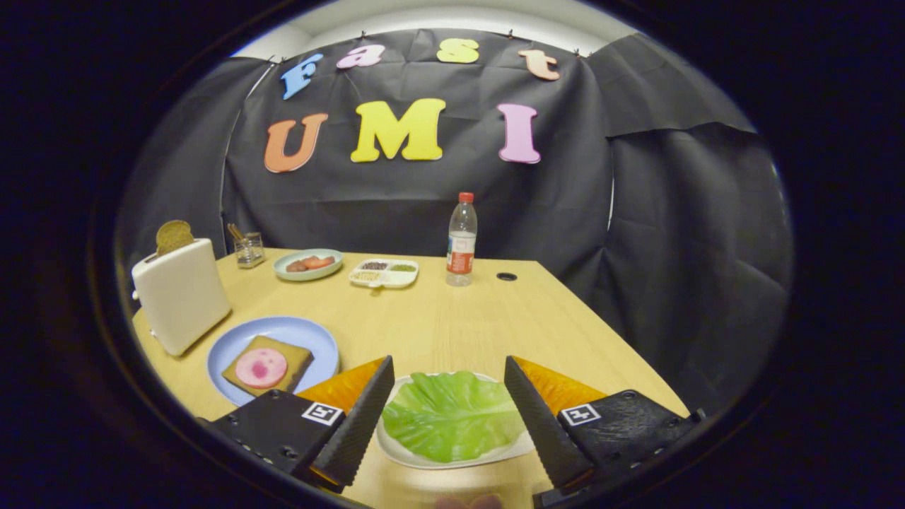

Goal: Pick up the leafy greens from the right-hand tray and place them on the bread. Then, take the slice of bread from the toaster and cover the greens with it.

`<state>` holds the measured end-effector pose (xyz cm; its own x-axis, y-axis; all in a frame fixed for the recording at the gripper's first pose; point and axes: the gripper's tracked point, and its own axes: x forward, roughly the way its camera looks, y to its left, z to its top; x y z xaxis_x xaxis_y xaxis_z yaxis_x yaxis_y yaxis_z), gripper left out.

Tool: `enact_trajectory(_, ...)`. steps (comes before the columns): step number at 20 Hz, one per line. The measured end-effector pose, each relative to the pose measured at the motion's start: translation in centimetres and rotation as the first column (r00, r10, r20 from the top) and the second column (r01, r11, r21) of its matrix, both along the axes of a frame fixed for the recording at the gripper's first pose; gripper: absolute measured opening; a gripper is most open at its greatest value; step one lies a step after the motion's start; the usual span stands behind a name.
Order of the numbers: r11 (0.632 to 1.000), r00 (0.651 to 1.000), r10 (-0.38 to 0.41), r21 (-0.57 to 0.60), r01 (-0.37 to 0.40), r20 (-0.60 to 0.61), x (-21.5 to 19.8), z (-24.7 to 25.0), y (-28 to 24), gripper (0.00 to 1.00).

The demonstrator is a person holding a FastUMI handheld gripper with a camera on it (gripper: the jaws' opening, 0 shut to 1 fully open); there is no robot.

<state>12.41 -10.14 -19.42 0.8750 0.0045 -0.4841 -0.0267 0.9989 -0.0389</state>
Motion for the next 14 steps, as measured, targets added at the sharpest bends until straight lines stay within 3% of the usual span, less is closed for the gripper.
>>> enact_trajectory(8, 0.999, 0.983, 0.022, 0.031, -0.017, -0.182, 0.3, -6.3, 0.3, 0.96)
enact_trajectory(14, 0.998, 0.966, 0.038, 0.066, -0.022, -0.255, 0.2, -7.5, 0.3, 0.93)
